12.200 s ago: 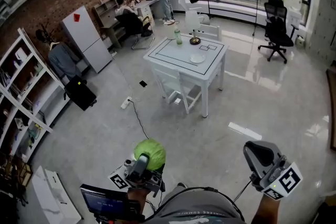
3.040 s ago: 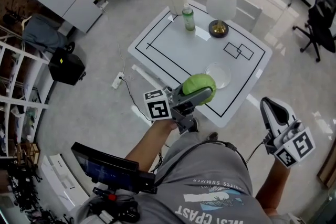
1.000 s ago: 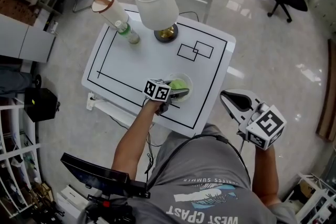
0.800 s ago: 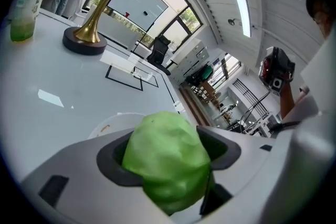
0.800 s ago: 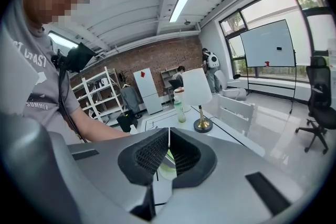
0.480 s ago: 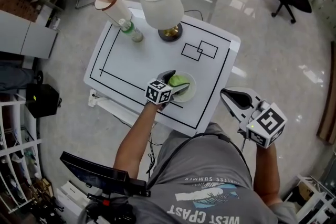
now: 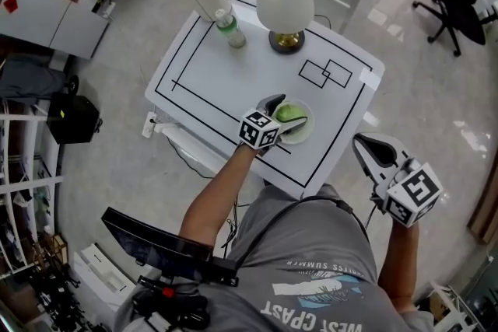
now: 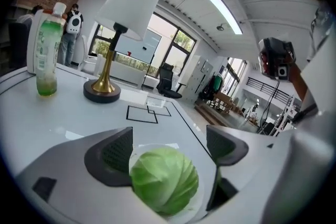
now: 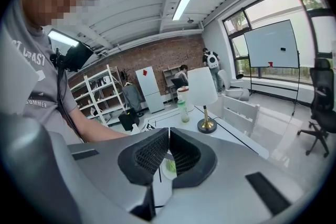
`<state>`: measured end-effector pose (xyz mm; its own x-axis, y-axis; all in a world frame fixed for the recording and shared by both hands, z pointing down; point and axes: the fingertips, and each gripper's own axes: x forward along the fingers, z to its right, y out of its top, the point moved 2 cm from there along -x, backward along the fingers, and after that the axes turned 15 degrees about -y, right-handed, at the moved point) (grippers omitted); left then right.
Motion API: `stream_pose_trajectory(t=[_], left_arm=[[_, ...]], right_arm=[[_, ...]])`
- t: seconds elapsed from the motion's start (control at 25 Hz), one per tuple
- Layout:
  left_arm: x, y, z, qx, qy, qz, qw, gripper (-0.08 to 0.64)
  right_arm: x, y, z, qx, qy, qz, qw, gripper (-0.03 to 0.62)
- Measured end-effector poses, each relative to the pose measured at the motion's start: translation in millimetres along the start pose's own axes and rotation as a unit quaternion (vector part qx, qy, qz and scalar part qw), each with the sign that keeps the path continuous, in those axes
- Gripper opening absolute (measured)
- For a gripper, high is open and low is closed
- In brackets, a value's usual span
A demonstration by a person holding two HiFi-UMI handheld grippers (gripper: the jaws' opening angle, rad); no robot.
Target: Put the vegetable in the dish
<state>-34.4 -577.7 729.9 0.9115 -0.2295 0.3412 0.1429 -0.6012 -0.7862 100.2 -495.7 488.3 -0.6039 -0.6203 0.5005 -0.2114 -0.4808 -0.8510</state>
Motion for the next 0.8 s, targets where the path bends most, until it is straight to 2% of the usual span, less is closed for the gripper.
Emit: stream_pose_trajectory(t=[0.16, 0.32, 0.44, 0.52, 0.64, 0.8], left_arm=[[-25, 36, 16, 0.02, 0.008, 0.061, 0.9979, 0.428], [-59, 75, 48, 0.049, -0.003, 0.126, 0.9908, 0.409], [-91, 102, 79, 0.08, -0.013, 0.163, 0.9833, 0.279], [-116, 116, 100, 0.1, -0.017, 0.183, 0.9778, 0.155], [-152, 131, 128, 0.125, -0.014, 0.21, 0.9696, 0.018], [-195, 138, 163, 0.149, -0.023, 0.228, 0.9618, 0.008]], right_arm=[[-2, 4, -14, -0.007, 0.004, 0.007, 1.0, 0.008], [-4, 7, -31, -0.01, 0.006, 0.018, 1.0, 0.008], [-8, 12, -44, -0.007, 0.003, 0.032, 0.999, 0.008], [-11, 17, -52, -0.004, 0.001, 0.048, 0.999, 0.008], [-17, 25, -66, -0.002, -0.001, 0.079, 0.997, 0.008], [-26, 32, -92, -0.007, 0.001, 0.111, 0.994, 0.008]])
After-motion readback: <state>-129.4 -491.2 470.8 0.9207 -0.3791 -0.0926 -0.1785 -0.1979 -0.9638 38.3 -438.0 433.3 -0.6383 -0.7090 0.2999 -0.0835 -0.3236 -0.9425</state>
